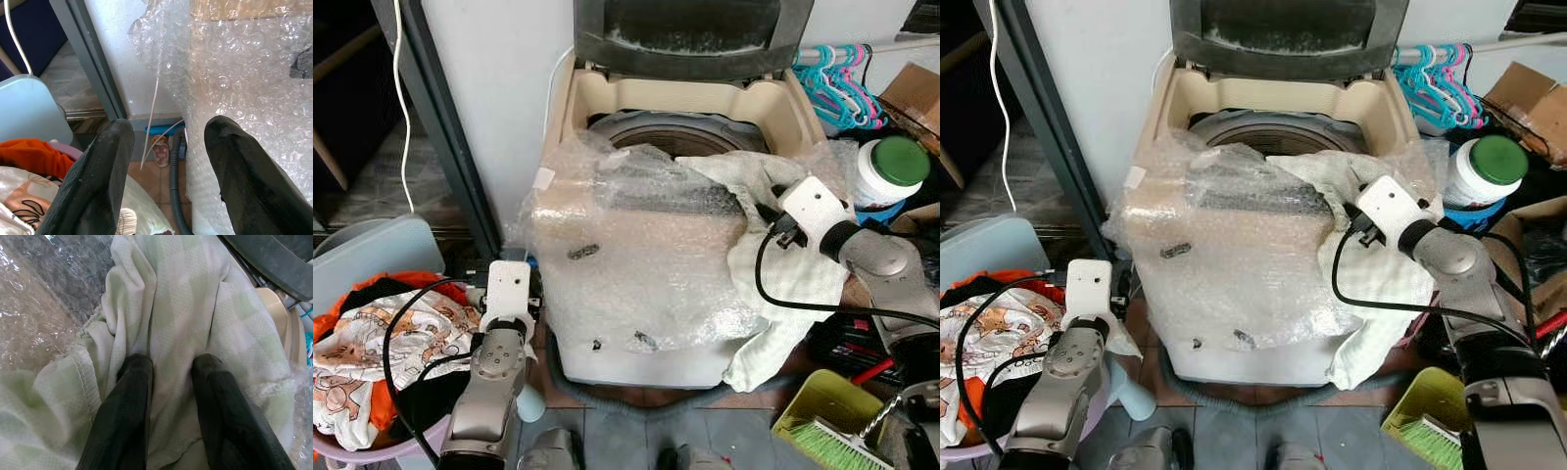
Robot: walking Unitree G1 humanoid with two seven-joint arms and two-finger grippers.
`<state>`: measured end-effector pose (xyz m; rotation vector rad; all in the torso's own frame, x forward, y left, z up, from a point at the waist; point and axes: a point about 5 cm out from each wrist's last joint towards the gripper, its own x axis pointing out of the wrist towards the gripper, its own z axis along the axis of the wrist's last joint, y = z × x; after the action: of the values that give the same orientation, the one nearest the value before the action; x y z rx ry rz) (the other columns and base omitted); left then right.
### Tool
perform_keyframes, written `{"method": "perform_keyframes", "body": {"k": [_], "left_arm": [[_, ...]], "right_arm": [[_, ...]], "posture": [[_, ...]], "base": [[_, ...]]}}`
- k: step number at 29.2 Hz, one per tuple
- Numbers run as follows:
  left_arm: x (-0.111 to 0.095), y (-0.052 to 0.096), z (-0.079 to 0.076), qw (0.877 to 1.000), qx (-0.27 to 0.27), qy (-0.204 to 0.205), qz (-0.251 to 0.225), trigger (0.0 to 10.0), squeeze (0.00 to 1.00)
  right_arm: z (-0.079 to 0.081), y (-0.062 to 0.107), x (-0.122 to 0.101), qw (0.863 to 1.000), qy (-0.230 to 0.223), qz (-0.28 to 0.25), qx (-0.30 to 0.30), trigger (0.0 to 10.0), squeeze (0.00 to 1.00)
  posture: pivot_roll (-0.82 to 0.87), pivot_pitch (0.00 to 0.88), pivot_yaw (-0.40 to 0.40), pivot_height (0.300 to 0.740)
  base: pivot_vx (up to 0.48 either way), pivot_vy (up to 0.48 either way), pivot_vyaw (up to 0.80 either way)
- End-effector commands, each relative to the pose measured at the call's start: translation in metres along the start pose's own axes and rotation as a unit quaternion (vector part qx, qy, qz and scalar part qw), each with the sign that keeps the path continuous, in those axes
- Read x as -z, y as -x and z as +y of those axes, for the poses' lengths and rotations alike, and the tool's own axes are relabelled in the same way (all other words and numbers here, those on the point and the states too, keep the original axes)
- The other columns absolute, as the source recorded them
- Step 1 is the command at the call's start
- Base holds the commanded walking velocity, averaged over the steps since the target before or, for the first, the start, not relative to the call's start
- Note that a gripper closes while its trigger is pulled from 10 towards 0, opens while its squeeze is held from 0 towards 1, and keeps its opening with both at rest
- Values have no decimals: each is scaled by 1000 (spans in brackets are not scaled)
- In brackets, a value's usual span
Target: Clothes washing
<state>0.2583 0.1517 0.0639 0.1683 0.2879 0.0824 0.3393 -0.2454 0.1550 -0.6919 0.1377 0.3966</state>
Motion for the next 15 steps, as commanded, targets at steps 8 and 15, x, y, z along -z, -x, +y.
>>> {"method": "perform_keyframes", "body": {"k": [8, 15], "left_arm": [[-3, 0, -3, 1000, 0, -3, -3, 10000, 0], [-6, -2, -6, 1000, 3, -2, -5, 10000, 0]], "right_arm": [[-29, -11, -8, 993, -71, -1, 96, 0, 0], [-59, -32, -72, 985, -36, -100, 138, 0, 0]], "posture": [[-36, 34, -12, 740], [-34, 33, -15, 740]], "base": [[0, 0, 0], [0, 0, 0]]}}
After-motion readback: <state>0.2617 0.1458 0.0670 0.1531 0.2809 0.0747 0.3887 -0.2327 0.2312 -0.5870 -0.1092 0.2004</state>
